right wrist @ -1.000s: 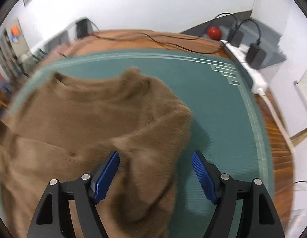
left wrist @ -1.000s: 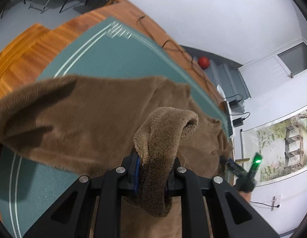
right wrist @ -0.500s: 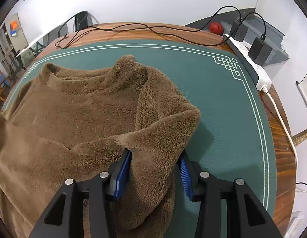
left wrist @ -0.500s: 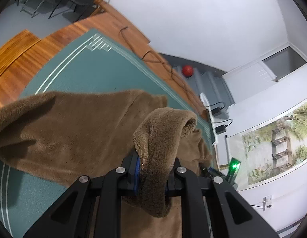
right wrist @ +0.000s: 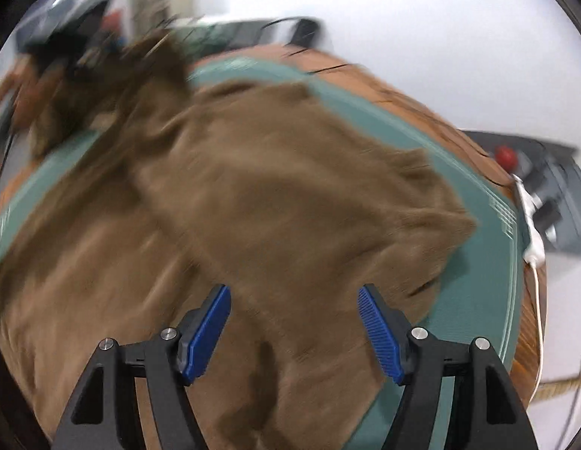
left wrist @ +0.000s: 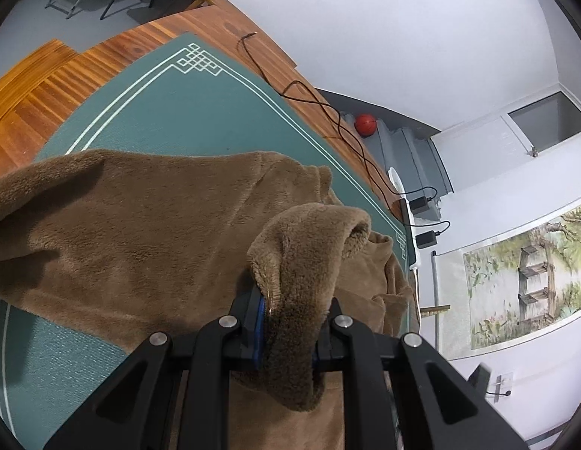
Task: Fold clothes
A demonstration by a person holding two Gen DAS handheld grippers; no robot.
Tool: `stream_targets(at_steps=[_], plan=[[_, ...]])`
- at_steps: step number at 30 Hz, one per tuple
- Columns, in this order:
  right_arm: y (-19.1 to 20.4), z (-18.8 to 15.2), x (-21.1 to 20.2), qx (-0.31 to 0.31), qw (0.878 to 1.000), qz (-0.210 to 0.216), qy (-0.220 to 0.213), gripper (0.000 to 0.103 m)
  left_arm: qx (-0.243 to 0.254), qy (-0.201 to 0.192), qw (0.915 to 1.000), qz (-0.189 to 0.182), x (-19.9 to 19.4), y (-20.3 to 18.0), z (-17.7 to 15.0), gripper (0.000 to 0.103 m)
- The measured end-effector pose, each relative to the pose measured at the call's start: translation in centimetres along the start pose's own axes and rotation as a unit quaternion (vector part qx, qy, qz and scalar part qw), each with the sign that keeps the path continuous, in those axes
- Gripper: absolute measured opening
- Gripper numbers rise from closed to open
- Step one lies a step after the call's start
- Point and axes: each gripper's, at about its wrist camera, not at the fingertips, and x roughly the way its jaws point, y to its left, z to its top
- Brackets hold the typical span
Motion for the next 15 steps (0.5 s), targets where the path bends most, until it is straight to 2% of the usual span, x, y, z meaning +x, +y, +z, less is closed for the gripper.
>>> stream_targets(at_steps=[3, 6, 7, 8, 10, 13, 15], plan=[[1.8, -1.3, 1.8, -0.038, 0.999, -0.022, 0.029, 0.072, 0.006, 0.003, 1.0000, -0.002, 0.0, -0.8, -0.1, 0.018], [1.8, -1.6, 3.5, -0.033, 0.998, -0.042, 0.040, 0.071, 0.015, 0.002, 0.9999, -0.004, -0.4, -1.7, -0.2, 0.018], [1.4, -1.5, 3.7, -0.021, 0.998, -0.045, 0.040, 0.065, 0.018, 0.001, 0.9998, -0.005, -0.6, -2.0, -0.2, 0.018], [1.1, -1.4, 4.0, -0.008, 0.998, -0.048, 0.040, 0.050, 0.019, 0.000, 0.9998, -0.006, -0.7, -2.2, -0.2, 0.018], [0.4, -1.2, 4.3, 0.013, 0.998, -0.051, 0.043, 0.031, 0.019, -0.002, 0.9998, -0.011, -1.0, -2.5, -0.1, 0.018], [-0.7, -1.1, 4.1, 0.044, 0.995, -0.080, 0.039, 0.022, 0.014, -0.002, 0.9995, -0.027, -1.2, -3.1, -0.2, 0.018], [-1.7, -1.1, 3.1, 0.068, 0.991, -0.110, 0.030, 0.021, 0.011, 0.002, 0.9990, -0.044, -1.2, -3.7, -0.4, 0.018]])
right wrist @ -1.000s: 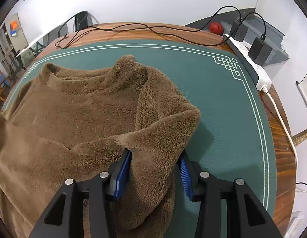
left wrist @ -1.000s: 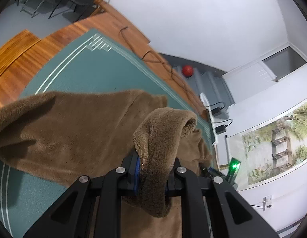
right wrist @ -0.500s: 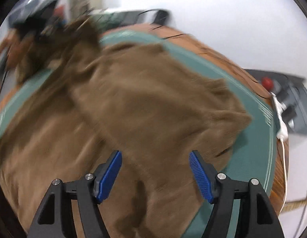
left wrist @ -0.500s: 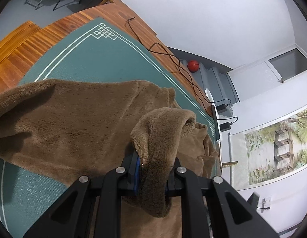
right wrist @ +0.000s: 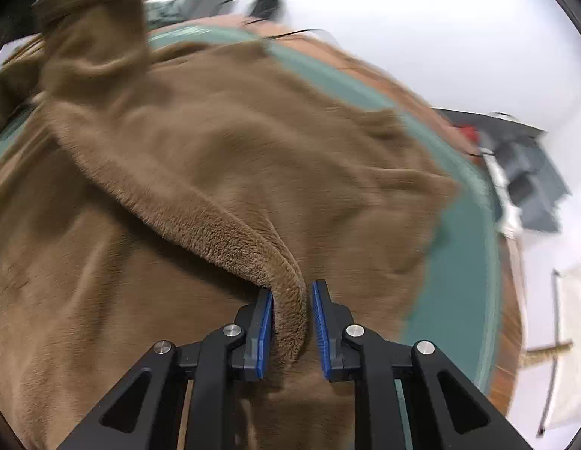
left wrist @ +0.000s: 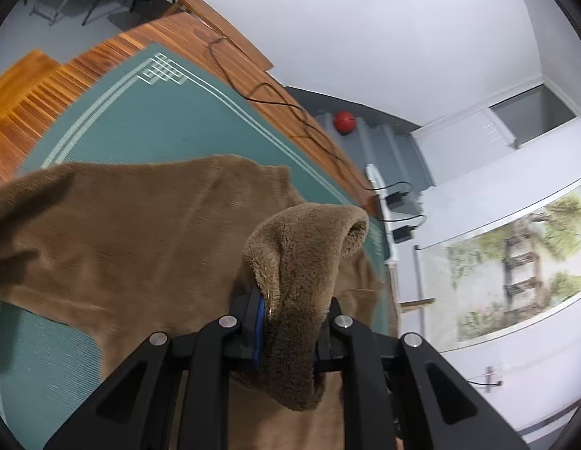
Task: Fold clothes
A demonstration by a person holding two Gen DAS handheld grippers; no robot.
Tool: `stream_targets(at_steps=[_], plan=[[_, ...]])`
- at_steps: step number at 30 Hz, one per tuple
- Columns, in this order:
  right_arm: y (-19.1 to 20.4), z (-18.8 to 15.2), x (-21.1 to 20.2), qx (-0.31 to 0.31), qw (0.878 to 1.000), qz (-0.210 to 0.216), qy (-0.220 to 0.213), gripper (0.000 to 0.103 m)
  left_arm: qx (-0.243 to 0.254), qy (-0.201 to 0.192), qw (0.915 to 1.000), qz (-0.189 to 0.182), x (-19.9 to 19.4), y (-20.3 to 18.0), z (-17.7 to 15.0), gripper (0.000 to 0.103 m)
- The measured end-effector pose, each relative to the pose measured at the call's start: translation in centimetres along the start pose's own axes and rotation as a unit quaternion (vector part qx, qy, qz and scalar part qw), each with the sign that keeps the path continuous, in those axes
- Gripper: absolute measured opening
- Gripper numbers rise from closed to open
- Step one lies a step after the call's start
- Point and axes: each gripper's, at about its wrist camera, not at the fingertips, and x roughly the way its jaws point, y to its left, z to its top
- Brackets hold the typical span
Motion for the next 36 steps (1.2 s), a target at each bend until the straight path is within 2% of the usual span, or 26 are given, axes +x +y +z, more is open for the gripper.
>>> stream_targets(at_steps=[3, 5, 7, 9, 12, 13, 15, 17, 19, 23, 26, 33, 36], plan=[[-2.9, -0.7, -2.0, 0.065, 0.997, -0.046, -0.015, 0.021, 0.009, 0.013, 0.9997, -0.021, 0.5, -1.2, -1.0, 0.018], [-5.1, -2.0, -3.5, 0.109, 0.991, -0.073, -0.019, 0.021, 0.013, 0.034, 0.9986, -0.038, 1.3, -1.7, -2.0, 0.018], [-7.1, -3.3, -4.2, 0.143, 0.986, -0.089, -0.009, 0.021, 0.023, 0.059, 0.9972, -0.041, 2.4, -1.8, -3.3, 0.018], [-8.0, -5.1, -4.2, 0.160, 0.984, -0.078, 0.003, 0.021, 0.033, 0.083, 0.9958, -0.021, 3.4, -1.3, -4.6, 0.018], [-8.3, -6.2, -3.1, 0.165, 0.986, -0.007, 0.018, 0.022, 0.021, 0.116, 0.9930, 0.007, 4.7, 0.7, -6.4, 0.018], [-8.3, -6.3, -2.8, 0.168, 0.986, 0.004, 0.018, 0.023, 0.012, 0.123, 0.9922, 0.015, 5.0, 1.5, -6.8, 0.018], [-8.1, -6.3, -2.7, 0.174, 0.984, 0.020, 0.021, 0.034, 0.004, 0.129, 0.9912, 0.029, 5.2, 2.7, -7.5, 0.018], [-7.9, -6.1, -3.1, 0.178, 0.983, 0.030, 0.006, 0.066, 0.004, 0.131, 0.9908, 0.035, 5.2, 3.1, -8.1, 0.018], [-7.8, -5.8, -4.0, 0.187, 0.981, 0.047, -0.018, 0.068, 0.005, 0.130, 0.9908, 0.038, 5.1, 3.3, -8.4, 0.018], [-8.5, -3.9, -4.8, 0.214, 0.973, 0.081, -0.041, 0.068, 0.007, 0.124, 0.9915, 0.037, 4.9, 3.5, -8.8, 0.018], [-10.1, -1.8, -3.7, 0.241, 0.966, 0.079, -0.042, 0.068, 0.007, 0.125, 0.9913, 0.041, 5.0, 3.7, -8.9, 0.018], [-12.1, 3.7, 2.7, 0.302, 0.949, 0.095, 0.004, 0.068, 0.005, 0.129, 0.9905, 0.047, 5.5, 4.0, -9.2, 0.018], [-11.3, 6.0, 5.7, 0.284, 0.956, 0.058, 0.042, 0.068, 0.005, 0.130, 0.9905, 0.046, 5.7, 4.0, -9.0, 0.018]])
